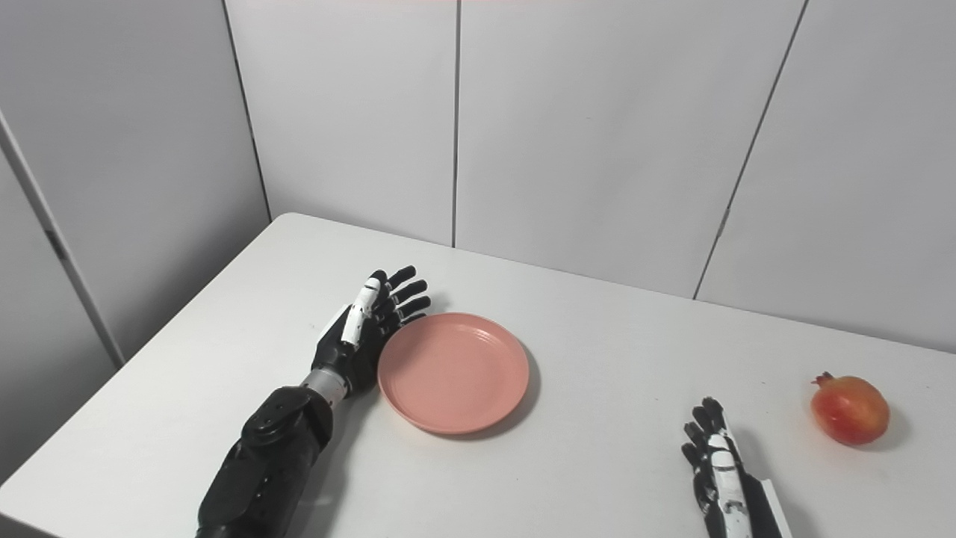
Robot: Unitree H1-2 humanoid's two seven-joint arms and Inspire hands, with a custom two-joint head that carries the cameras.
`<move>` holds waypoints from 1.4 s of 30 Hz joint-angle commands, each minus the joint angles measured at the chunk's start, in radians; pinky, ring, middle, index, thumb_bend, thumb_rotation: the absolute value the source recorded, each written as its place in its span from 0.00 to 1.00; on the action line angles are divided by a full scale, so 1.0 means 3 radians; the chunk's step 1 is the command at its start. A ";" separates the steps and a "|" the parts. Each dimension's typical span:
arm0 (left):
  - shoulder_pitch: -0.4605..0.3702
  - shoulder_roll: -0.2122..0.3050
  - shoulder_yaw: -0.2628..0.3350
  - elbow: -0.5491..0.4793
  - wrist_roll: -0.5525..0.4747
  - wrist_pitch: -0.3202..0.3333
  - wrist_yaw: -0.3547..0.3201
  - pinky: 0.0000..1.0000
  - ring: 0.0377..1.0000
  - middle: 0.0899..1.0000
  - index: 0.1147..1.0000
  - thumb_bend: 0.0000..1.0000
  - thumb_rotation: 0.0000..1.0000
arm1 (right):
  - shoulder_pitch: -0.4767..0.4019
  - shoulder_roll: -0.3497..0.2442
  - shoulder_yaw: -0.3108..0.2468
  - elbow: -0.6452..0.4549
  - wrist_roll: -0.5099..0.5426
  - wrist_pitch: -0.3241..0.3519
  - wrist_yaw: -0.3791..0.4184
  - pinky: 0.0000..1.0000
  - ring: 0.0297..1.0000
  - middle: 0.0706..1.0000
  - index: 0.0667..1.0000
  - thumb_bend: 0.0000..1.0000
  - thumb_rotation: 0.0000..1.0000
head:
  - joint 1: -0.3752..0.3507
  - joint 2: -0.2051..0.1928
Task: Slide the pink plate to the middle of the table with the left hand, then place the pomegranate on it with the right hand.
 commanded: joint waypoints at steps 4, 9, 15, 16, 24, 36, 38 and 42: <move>0.0015 -0.0140 -0.0125 -0.0144 0.0032 0.0270 0.0001 0.86 0.86 0.86 0.85 0.38 1.00 | -0.0053 0.0038 0.0058 -0.0129 -0.0041 -0.0001 -0.0010 1.00 1.00 1.00 1.00 0.22 1.00 | -0.0064 0.0040; 0.0028 -0.0231 -0.0237 -0.0243 0.0077 0.0329 0.0003 0.85 0.85 0.86 0.85 0.37 1.00 | -0.0048 0.0057 0.0078 -0.0187 -0.0050 0.0076 -0.0053 1.00 0.99 1.00 1.00 0.22 1.00 | -0.0148 0.0083; 0.0068 -0.0314 -0.0333 -0.0379 0.0102 0.0385 -0.0028 0.86 0.86 0.86 0.86 0.38 1.00 | -0.0038 0.0117 0.0091 -0.0230 -0.0091 0.0108 -0.0122 1.00 0.98 1.00 1.00 0.24 1.00 | -0.0275 0.0140; 0.0080 -0.0331 -0.0346 -0.0425 0.0102 0.0414 -0.0022 0.86 0.86 0.86 0.86 0.38 1.00 | -0.0036 0.0134 0.0095 -0.0241 -0.0089 0.0123 -0.0137 1.00 0.98 1.00 1.00 0.23 1.00 | -0.0311 0.0157; 0.0169 -0.0401 -0.0470 -0.0642 0.0113 0.0508 -0.0054 0.88 0.87 0.87 0.86 0.39 1.00 | -0.0061 0.0189 0.0104 -0.0257 -0.0110 0.0171 -0.0175 1.00 0.98 1.00 1.00 0.25 1.00 | -0.0465 0.0228; 0.0255 -0.0435 -0.0395 -0.0713 0.0056 0.0485 -0.0062 0.89 0.88 0.89 0.88 0.39 1.00 | -0.0084 0.0233 0.0134 -0.0323 -0.0226 0.0223 -0.0244 1.00 0.98 1.00 1.00 0.26 1.00 | -0.0717 0.0323; 0.0261 -0.0410 -0.0394 -0.0679 0.0093 0.0436 -0.0079 0.89 0.89 0.89 0.88 0.39 1.00 | -0.0102 0.0229 0.0150 -0.0308 -0.0340 0.0126 -0.0288 0.98 0.97 1.00 1.00 0.25 1.00 | -0.0764 0.0331; 0.0272 -0.0382 -0.0345 -0.0597 0.0100 0.0325 -0.0115 0.90 0.88 0.89 0.88 0.39 1.00 | -0.0119 0.0215 0.0216 -0.0417 -0.0800 0.0034 -0.0483 0.97 0.94 0.97 0.97 0.31 1.00 | -0.0832 0.0337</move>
